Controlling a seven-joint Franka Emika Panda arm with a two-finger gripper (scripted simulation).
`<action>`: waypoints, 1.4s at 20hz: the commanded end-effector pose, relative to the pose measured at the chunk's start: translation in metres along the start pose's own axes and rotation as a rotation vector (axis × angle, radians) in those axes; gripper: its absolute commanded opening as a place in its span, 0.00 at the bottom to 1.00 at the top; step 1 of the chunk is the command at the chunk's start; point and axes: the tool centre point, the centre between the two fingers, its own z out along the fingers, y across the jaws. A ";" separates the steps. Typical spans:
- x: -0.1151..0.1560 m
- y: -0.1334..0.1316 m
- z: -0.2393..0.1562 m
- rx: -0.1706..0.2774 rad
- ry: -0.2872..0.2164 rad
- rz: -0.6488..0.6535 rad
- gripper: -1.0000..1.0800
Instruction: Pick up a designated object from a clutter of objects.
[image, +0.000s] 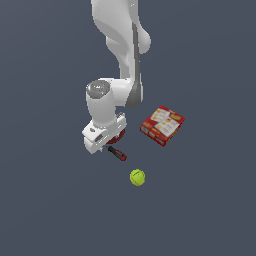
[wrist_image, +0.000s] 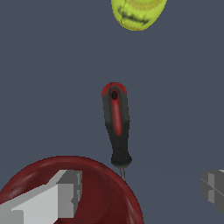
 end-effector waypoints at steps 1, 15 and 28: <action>-0.006 -0.001 0.011 0.002 -0.001 -0.041 0.96; -0.020 -0.005 0.035 0.008 -0.004 -0.127 0.96; -0.021 -0.006 0.077 0.008 -0.004 -0.130 0.96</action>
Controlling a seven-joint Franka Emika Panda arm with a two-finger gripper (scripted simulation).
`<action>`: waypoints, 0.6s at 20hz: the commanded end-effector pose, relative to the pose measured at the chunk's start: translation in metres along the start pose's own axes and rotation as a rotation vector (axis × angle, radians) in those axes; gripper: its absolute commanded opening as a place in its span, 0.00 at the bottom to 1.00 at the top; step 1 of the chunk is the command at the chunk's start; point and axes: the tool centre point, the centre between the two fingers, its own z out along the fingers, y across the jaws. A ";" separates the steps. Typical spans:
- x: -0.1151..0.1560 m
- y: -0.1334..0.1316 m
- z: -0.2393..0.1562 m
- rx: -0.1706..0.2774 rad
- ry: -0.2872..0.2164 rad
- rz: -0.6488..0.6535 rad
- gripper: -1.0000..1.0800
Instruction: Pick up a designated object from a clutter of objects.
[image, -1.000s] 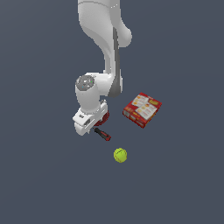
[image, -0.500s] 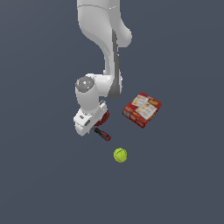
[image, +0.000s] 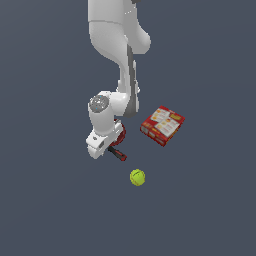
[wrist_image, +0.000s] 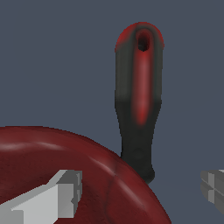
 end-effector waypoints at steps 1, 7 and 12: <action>-0.001 -0.002 0.012 0.005 -0.002 0.000 0.96; -0.001 -0.001 0.018 0.005 -0.002 -0.001 0.00; -0.001 -0.001 0.018 0.005 -0.002 -0.001 0.00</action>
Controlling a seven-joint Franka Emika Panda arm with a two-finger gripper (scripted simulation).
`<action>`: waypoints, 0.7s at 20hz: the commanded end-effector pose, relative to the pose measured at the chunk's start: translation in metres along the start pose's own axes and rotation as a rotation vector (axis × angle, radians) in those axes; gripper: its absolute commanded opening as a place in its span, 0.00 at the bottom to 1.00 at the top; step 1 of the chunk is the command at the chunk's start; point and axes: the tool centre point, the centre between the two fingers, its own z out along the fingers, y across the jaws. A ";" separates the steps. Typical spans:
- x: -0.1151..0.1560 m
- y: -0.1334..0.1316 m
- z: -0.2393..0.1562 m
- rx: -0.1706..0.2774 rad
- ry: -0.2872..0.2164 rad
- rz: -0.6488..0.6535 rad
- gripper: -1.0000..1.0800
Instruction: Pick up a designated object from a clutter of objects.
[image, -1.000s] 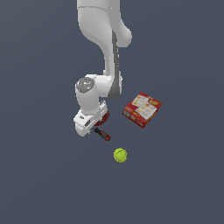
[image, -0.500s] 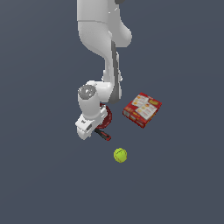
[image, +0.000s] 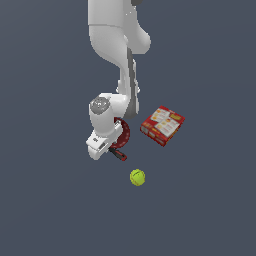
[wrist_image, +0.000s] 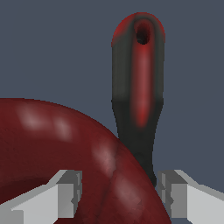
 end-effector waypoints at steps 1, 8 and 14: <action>-0.003 -0.004 0.011 0.015 -0.006 0.006 0.00; 0.000 -0.001 -0.002 0.000 0.001 -0.001 0.00; -0.001 -0.007 -0.015 0.000 0.001 -0.001 0.00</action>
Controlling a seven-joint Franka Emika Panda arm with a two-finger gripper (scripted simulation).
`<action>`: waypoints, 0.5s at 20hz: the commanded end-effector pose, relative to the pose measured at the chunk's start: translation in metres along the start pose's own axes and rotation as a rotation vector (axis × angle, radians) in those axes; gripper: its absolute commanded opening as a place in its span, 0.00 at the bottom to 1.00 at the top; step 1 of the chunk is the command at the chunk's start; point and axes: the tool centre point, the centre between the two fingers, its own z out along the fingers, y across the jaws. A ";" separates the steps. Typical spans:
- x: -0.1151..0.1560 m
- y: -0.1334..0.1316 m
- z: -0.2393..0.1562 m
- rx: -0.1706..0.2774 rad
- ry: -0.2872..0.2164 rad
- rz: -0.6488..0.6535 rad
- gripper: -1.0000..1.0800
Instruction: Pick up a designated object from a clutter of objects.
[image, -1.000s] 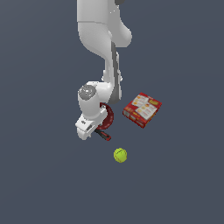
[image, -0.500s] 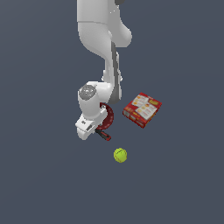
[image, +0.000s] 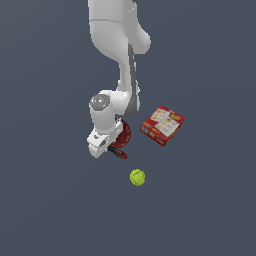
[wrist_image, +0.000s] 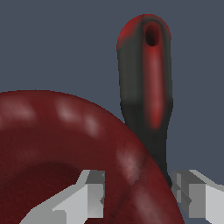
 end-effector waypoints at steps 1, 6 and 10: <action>-0.001 -0.001 -0.009 -0.005 0.002 0.002 0.00; -0.004 -0.011 -0.033 -0.004 0.001 0.002 0.00; -0.008 -0.022 -0.058 -0.003 0.001 0.003 0.00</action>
